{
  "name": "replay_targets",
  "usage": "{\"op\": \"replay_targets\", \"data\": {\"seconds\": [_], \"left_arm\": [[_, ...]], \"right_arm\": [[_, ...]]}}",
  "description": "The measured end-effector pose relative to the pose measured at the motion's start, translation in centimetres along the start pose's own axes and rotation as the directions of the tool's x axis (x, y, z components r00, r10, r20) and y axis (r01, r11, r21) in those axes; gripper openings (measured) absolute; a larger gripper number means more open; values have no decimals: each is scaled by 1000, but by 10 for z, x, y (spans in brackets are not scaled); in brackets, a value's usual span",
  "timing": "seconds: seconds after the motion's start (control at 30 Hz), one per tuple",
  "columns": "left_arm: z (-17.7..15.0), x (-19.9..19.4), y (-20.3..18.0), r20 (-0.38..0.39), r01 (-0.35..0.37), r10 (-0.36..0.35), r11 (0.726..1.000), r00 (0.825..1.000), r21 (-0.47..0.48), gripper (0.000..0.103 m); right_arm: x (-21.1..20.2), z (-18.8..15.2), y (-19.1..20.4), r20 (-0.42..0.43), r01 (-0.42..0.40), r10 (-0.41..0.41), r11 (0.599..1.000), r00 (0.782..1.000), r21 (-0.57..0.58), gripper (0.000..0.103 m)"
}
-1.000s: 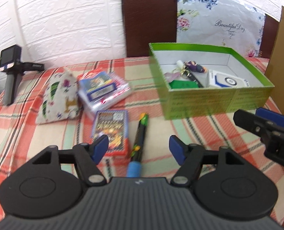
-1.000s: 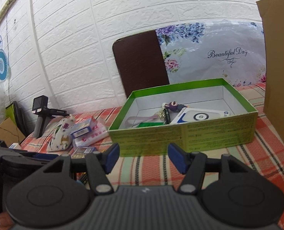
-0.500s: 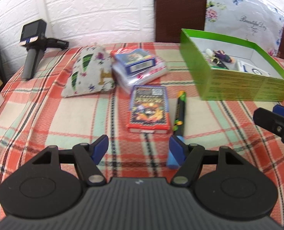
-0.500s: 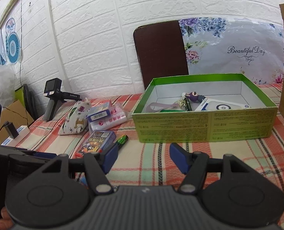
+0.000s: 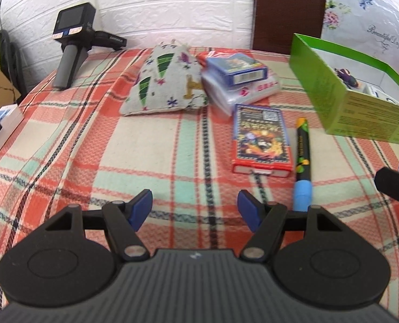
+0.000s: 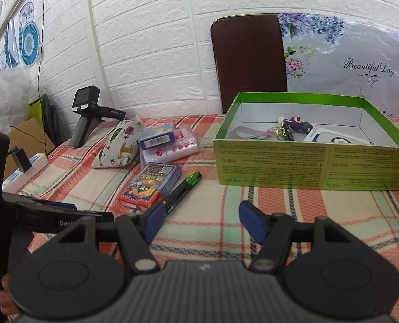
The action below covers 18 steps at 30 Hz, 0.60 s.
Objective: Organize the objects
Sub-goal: 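Move the left gripper toward the playing-card box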
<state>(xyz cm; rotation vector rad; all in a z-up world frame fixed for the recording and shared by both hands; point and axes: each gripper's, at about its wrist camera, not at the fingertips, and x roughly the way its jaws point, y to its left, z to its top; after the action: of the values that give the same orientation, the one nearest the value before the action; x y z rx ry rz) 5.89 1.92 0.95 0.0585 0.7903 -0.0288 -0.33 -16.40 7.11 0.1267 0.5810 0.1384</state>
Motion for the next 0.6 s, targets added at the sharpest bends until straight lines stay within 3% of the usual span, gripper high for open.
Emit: {"op": "replay_targets", "data": {"seconds": [0.33,0.53,0.6], "left_arm": [[3,6,28,3,-2,2,998,1000,-58,71],[15,6,44,14,117,-116,985,993,-127,71],[22,7,44,27,156,-153,979,988,-129,71]], "right_arm": [[18,1,29,-31,-35,32,996,999,-86,65],[38,6,50,-43,-53,46,981,998,-184,66],[46,6,57,-58,-67,56,975,997,-212,75]]}}
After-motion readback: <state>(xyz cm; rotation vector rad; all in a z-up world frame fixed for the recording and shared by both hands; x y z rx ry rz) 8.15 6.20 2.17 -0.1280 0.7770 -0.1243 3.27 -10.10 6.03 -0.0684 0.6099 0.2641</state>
